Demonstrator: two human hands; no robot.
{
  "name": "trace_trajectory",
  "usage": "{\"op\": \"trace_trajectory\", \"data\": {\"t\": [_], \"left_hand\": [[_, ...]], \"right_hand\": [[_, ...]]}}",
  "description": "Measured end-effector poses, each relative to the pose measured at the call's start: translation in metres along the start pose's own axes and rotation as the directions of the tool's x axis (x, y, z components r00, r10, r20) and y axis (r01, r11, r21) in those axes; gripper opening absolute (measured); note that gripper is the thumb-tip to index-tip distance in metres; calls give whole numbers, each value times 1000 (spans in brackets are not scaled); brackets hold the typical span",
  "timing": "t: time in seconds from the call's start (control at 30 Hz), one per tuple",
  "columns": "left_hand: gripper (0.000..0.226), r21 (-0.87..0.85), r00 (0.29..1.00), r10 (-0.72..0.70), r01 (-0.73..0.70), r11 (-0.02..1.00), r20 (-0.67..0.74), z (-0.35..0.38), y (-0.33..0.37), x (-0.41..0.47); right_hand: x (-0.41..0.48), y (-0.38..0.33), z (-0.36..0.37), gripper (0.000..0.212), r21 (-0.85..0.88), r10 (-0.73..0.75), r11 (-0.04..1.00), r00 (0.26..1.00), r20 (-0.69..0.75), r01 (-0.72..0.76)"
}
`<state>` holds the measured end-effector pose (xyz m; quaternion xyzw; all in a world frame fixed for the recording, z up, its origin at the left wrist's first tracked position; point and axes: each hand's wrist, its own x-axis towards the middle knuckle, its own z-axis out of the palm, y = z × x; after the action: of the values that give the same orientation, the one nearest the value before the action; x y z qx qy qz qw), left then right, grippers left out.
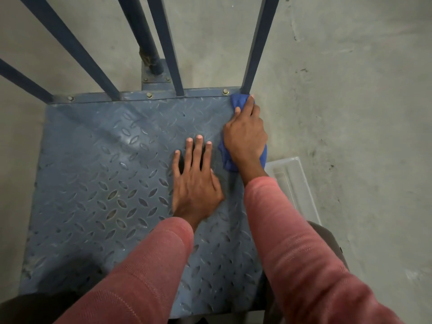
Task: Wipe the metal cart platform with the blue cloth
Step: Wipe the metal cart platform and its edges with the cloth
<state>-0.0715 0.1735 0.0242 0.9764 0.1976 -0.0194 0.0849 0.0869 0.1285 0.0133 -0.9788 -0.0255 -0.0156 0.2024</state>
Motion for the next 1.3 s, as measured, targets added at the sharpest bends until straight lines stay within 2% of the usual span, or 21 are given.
{"op": "trace_trajectory", "data": {"t": [0.2,0.4,0.47,0.6,0.7,0.87,1.0,1.1,1.2,1.3], "left_hand": [[74,-16,1000,-9,9,1000,20,-1,1,1],[71,-9,1000,13,-13,1000,8,4,-2,1],[71,1,1000,18,-18,1000,21,6,-3,1],[75,-11,1000,11,-11,1000,18,4,-2,2],[78,-28,1000,6,-5,1000,27,2,-1,1],[77,-27,999,15,-14,1000,30,1,-2,1],[79,-31,999,4,-3,1000,39,-1,-1,1],[77,-32,1000,-1,2,1000,27,-2,0,0],[75,-29,1000,2,-1,1000,24,-1,0,0],[75,-23,1000,1,0,1000,24,0,0,-1]], "right_hand": [[-52,13,-9,42,7,179,984,981,-73,-179],[23,-26,8,36,49,394,919,918,-49,-392],[23,-29,8,35,58,422,906,905,-57,-419],[-31,-5,2,37,-10,284,957,945,-161,-289],[-38,2,3,45,-63,206,974,969,-139,-217],[-26,-2,4,49,-55,144,987,985,-96,-149],[-37,7,-3,53,-25,-27,999,998,-50,26],[-43,28,-6,50,-3,-227,974,974,5,227],[-44,50,-6,49,-25,-469,883,883,-8,469],[-37,49,-10,51,25,-436,900,899,28,436]]}}
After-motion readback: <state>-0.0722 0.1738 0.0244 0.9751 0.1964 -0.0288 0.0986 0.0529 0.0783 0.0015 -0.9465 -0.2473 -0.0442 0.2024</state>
